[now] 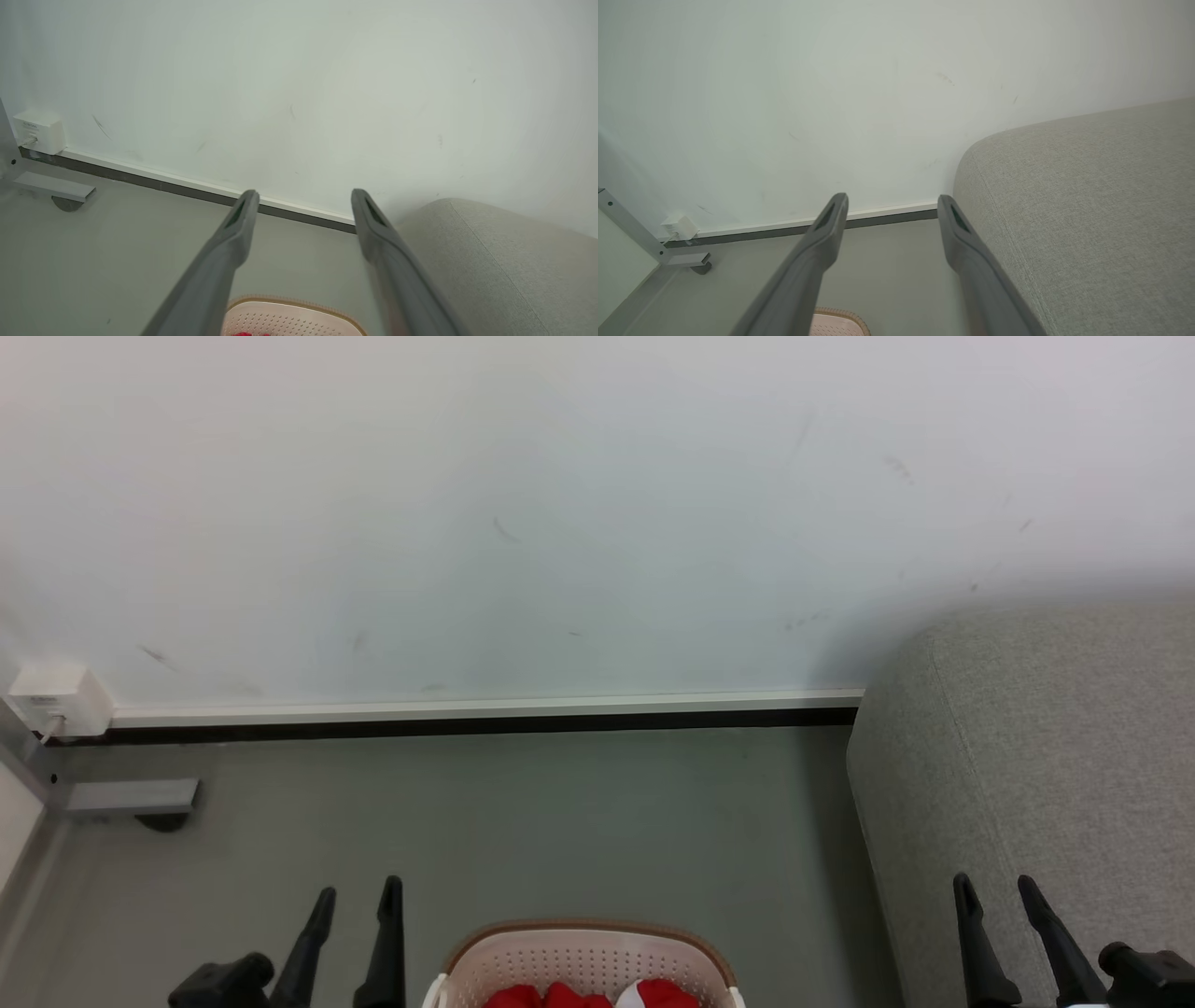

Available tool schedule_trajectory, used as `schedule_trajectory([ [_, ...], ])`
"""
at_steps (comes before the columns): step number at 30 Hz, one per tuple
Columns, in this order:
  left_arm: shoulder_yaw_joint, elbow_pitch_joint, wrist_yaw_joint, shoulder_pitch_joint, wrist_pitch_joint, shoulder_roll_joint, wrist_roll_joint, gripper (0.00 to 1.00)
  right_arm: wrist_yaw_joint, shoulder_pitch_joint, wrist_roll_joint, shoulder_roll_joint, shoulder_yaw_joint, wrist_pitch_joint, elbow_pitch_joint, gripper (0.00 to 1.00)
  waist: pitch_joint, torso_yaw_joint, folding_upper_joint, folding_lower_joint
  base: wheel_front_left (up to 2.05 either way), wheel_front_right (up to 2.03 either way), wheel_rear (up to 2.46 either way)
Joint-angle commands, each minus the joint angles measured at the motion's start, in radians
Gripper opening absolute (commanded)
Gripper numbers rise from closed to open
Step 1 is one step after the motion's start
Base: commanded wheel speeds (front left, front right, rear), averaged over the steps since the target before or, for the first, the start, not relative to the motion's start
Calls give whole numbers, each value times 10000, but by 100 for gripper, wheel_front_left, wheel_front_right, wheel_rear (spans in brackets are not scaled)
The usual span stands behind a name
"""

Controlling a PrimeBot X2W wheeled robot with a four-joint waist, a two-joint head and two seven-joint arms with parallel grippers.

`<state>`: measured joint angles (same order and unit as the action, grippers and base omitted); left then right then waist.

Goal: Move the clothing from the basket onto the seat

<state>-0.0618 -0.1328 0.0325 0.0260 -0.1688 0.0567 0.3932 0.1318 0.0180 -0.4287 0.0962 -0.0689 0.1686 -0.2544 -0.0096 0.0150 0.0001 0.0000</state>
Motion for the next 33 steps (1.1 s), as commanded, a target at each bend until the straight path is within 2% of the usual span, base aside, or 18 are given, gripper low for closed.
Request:
schedule_trajectory([
  [1,1,-5,-33,47,-119,130,-280,100,-13,15,230,35,8,117,32,100,2,4,-1,0,0,0,0],
  [11,30,-134,-91,187,-333,194,-1147,100,-15,-127,852,-55,104,334,-103,100,-17,15,-1,0,0,0,0],
  [33,325,-324,189,442,-776,43,-2627,100,-19,-376,1927,-146,292,780,-206,100,-46,-119,-1,0,0,0,0],
])
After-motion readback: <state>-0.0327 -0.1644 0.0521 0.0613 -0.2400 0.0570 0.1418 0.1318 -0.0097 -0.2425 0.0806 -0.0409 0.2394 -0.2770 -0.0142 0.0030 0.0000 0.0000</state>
